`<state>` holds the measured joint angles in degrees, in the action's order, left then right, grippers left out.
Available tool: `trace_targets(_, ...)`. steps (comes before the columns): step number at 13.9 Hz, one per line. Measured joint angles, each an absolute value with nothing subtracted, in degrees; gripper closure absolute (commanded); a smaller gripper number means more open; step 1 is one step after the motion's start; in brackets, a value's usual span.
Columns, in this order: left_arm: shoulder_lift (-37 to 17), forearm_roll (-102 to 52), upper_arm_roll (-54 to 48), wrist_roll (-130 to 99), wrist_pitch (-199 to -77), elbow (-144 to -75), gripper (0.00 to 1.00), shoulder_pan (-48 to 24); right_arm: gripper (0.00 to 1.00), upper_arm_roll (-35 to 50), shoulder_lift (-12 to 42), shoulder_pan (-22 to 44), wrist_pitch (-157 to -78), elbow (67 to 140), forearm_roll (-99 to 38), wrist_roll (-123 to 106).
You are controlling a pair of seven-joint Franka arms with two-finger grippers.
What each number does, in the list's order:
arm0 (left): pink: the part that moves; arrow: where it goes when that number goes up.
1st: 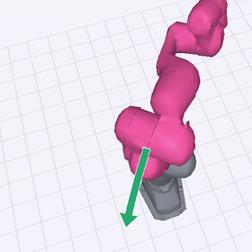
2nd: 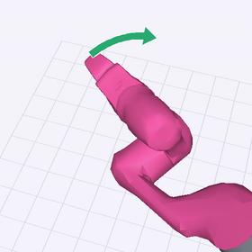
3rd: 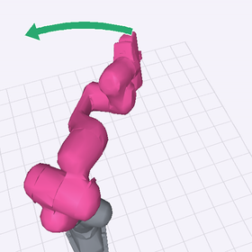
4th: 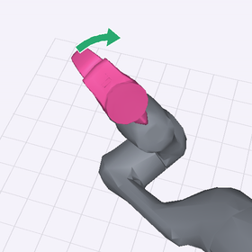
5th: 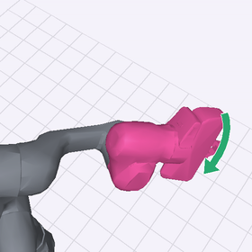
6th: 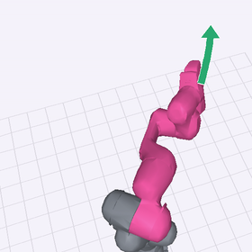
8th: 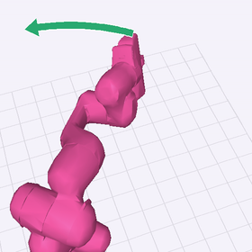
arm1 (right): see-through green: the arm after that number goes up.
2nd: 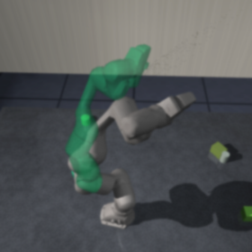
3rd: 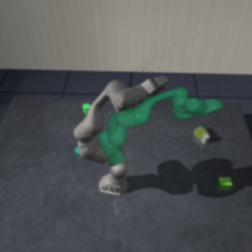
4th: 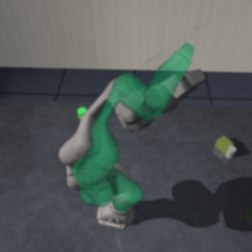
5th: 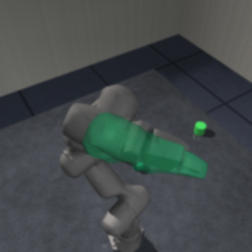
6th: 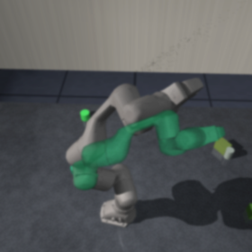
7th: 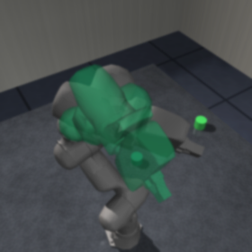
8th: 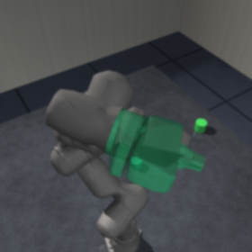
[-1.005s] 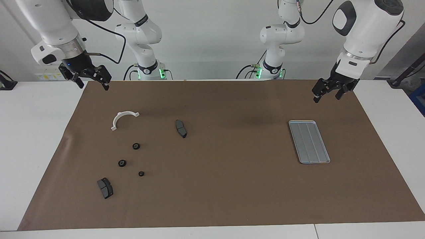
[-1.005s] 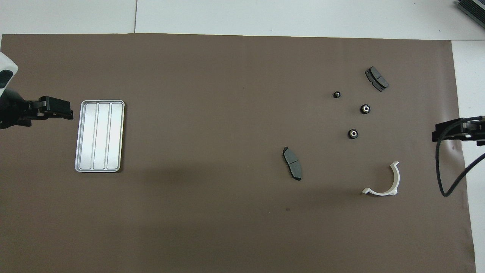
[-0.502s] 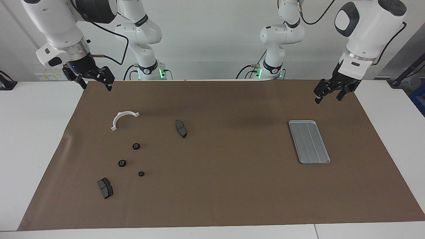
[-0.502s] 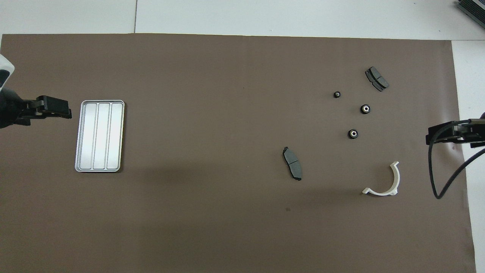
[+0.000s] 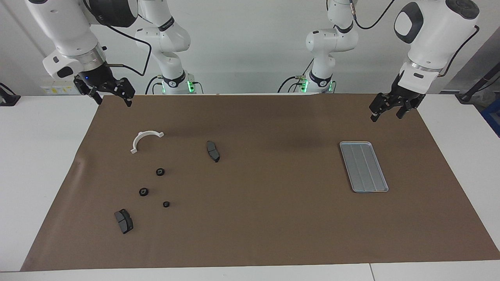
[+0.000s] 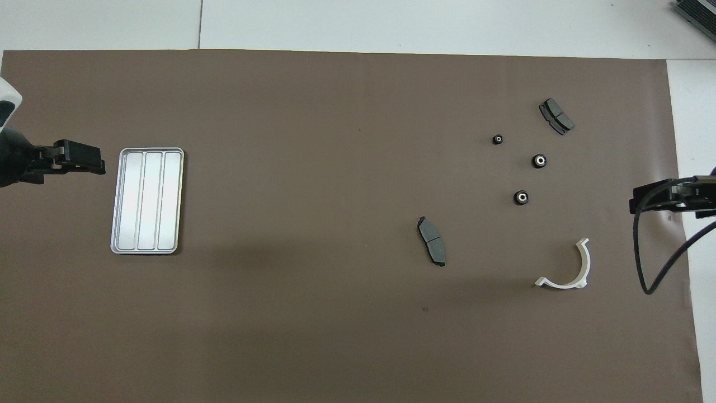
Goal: Place bearing gear from tray to pile
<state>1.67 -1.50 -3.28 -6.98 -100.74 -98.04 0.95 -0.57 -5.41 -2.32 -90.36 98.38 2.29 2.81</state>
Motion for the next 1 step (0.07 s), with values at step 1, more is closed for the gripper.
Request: trace_targets(1,1.4,-1.5,-3.3,-6.6,-100.7,-97.8,0.00,0.9,0.00,-0.6,-5.5,-2.3,-90.3,98.4,2.3,2.8)
